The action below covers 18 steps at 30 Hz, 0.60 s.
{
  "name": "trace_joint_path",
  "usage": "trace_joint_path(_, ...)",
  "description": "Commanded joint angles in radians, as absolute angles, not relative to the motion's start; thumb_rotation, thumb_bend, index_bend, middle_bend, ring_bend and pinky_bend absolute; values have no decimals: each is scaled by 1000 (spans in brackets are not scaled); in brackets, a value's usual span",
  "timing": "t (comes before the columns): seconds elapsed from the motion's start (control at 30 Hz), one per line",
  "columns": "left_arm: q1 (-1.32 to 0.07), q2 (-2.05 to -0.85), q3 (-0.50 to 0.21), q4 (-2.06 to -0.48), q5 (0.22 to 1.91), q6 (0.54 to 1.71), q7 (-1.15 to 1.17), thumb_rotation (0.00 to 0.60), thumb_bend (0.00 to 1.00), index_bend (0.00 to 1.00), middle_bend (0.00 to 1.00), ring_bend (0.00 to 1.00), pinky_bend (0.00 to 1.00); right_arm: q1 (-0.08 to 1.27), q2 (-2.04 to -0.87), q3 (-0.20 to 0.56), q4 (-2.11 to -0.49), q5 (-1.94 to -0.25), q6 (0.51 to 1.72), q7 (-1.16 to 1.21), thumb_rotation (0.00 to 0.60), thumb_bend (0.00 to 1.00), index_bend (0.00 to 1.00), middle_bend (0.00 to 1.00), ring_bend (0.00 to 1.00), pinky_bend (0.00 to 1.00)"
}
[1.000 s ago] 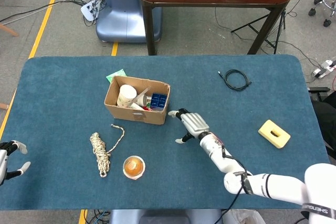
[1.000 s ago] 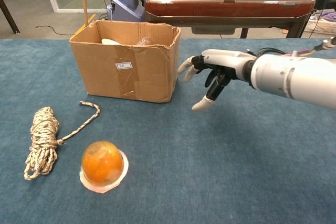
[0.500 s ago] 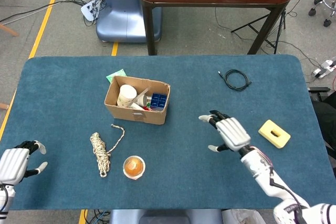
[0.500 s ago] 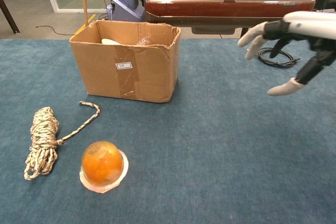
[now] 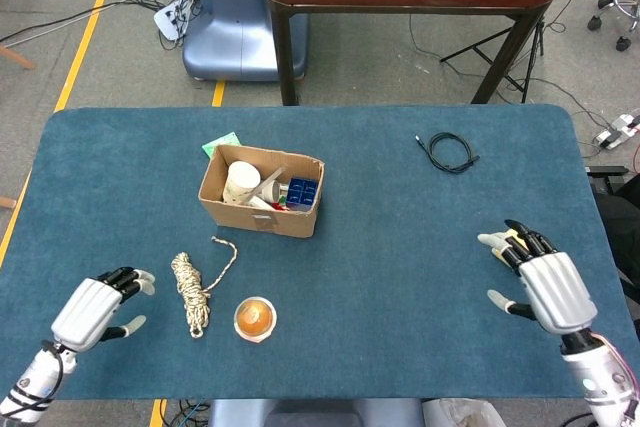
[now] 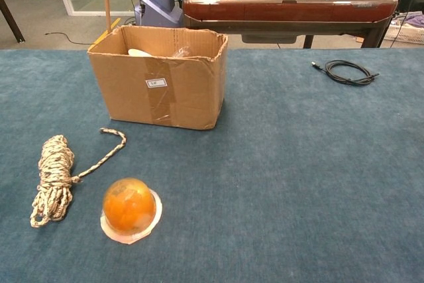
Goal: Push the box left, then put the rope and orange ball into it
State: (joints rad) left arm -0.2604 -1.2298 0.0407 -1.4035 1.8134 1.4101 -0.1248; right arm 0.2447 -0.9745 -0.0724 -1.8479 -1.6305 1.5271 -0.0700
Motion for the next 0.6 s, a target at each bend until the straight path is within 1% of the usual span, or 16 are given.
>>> trace_joint_path(0.03,-319,-1233,59,-1448,1849,1331,-51,600,183,351,227,176,388,184,-951,-109,-1800,-1680,1582,31,600,141,256,305,127,277)
trace_joint_path(0.2,-375,-1255,61,-1473,1833,1220,24,600,184,292,155,93,281,126,-955,-115,-1736,-1706,1655,106,600,141,256,308,126,277)
trace_joint_path(0.37,-413,-1290,54,-1459,1830,1162,116,600,183,211,100,29,199,95,-963,-111,-1687,-1719,1691,177,600,142,256,309,127,277)
trace_joint_path(0.43,-427,-1307,48,-1445,1827,1146,160,600,183,206,93,18,177,88,-969,-108,-1667,-1720,1693,200,600,142,256,309,127,277)
trace_joint_path(0.6,-453,-1329,34,-1435,1798,1101,245,600,189,215,91,16,163,81,-965,-102,-1647,-1716,1682,231,600,142,256,313,131,277)
